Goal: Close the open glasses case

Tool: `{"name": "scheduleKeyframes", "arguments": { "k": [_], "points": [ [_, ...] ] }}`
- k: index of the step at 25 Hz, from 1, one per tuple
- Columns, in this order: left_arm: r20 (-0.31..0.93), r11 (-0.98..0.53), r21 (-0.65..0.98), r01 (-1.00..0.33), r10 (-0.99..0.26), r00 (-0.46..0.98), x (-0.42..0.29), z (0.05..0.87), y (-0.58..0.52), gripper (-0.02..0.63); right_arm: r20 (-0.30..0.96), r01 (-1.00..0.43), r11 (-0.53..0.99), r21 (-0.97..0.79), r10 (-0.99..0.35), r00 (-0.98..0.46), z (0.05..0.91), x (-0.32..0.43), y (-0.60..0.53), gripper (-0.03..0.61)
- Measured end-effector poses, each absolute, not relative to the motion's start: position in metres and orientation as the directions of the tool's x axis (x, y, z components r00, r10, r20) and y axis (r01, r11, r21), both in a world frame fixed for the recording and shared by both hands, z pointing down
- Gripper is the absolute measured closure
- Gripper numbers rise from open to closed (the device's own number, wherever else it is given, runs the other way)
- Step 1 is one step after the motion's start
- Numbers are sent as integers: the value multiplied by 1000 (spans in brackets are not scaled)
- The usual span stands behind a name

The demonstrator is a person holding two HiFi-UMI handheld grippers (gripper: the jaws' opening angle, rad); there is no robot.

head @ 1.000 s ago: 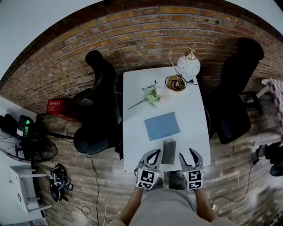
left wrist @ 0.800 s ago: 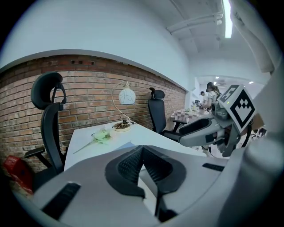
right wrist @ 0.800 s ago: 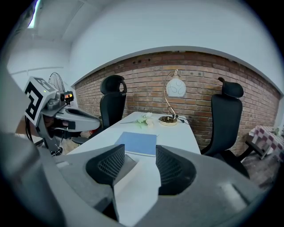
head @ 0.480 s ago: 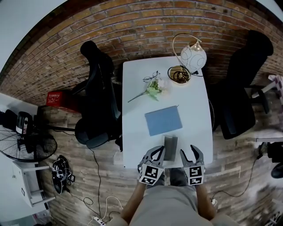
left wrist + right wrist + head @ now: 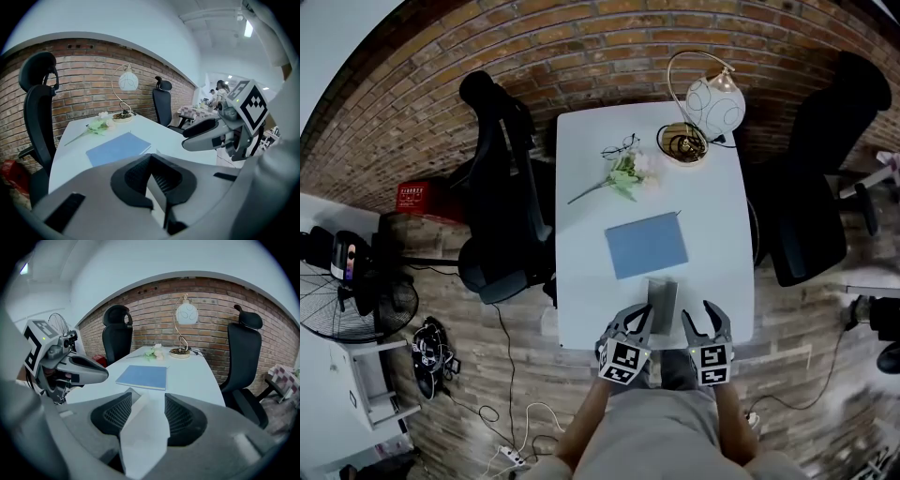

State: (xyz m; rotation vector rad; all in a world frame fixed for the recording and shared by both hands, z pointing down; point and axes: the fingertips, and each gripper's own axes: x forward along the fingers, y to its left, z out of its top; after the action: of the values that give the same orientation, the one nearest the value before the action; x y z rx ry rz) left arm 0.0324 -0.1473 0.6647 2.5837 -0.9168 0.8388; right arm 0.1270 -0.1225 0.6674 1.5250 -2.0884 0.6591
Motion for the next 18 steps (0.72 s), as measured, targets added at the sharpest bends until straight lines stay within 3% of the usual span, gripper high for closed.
{"name": "scheduleKeyframes", "arguments": {
  "k": [18],
  "points": [
    [679, -805, 87, -587, -384, 626, 55, 712, -134, 611, 679, -947, 298, -120, -671, -297, 705, 123, -122, 356]
  ]
}}
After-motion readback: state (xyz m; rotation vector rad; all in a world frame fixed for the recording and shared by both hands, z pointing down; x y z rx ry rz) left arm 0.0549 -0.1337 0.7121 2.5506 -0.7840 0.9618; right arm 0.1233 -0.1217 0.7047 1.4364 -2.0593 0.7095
